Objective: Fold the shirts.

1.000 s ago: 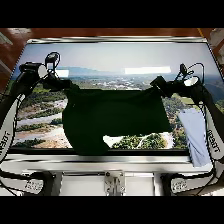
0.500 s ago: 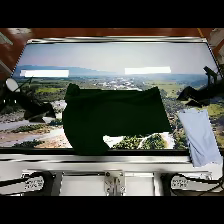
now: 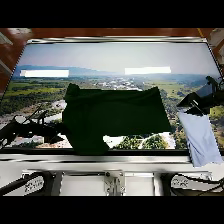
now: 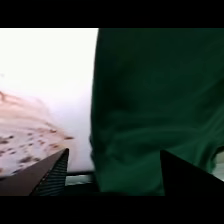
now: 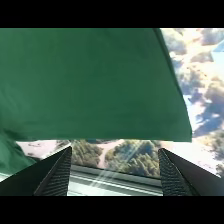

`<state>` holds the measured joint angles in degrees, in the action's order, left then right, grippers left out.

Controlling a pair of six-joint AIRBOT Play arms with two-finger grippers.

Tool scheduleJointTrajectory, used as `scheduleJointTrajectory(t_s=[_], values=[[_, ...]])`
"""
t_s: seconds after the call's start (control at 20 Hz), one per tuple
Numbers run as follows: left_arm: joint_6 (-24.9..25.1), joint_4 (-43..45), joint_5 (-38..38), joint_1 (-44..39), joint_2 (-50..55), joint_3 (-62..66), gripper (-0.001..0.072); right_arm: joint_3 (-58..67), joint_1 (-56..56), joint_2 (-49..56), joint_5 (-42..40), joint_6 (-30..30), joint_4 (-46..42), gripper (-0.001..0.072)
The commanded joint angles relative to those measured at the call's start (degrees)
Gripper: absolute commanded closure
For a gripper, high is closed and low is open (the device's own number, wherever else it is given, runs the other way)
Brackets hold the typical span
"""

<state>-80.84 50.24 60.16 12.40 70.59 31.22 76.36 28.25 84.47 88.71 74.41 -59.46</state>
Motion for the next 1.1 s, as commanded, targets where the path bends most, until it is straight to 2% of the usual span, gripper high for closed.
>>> scheduleJointTrajectory(t_s=[0.0, 0.05, 0.1, 0.15, 0.2, 0.25, 0.4, 0.5, 0.6, 0.85, 1.05], values=[[2.21, -4.85, -4.35, 0.07, 1.44, -2.01, 0.0109, -0.13, 0.11, -0.04, 0.5, -0.11, 0.52, 0.0076], [2.19, -4.92, -4.46, 0.07, 2.27, -2.01, 0.0184, -0.13, 0.11, -0.04, 0.52, -0.09, 0.52, 0.0076], [2.21, -5.14, -4.66, 0.07, 3.08, -2.01, 0.0207, -0.13, 0.11, -0.04, 0.52, -0.07, 0.42, 0.0076], [2.23, -5.31, -4.72, 0.07, 3.65, -2.01, 0.0356, -0.13, 0.11, -0.04, 0.5, 0.33, -0.39, 0.0076], [2.23, -5.31, -4.7, 0.07, 3.85, -2.01, 0.0542, -0.46, 0.11, -0.04, 0.72, 0.7, -2.03, 0.0075], [2.71, -5.31, -4.55, 0.07, 3.78, -1.99, 0.0658, -1.51, 0.15, -0.02, 1.07, 1.49, -4.22, 0.0074], [4.72, -5.33, -3.5, 0.09, 3.61, -1.86, 0.0674, -9.14, 0.09, 0.13, 1.77, 1.51, -6.67, 0.0074], [5.25, -5.33, -3.02, 0.09, 3.61, -1.84, 0.0674, -15.41, 0.13, 0.13, -1.09, -0.35, -4.72, 0.0074], [5.92, -5.31, -2.67, 0.09, 3.61, -1.86, 0.0674, -19.32, 0.63, 0.15, -6.21, 1.07, -4.26, 0.0074], [6.93, -5.31, -2.62, 0.09, 3.61, -1.84, 0.0673, -20.0, 0.5, 5.38, -10.97, 2.93, -3.76, 0.0075], [9.9, -5.31, -1.03, 0.09, 3.61, -1.03, 0.0673, -20.0, 0.5, 8.48, -14.4, 2.95, -0.85, 0.0075]])
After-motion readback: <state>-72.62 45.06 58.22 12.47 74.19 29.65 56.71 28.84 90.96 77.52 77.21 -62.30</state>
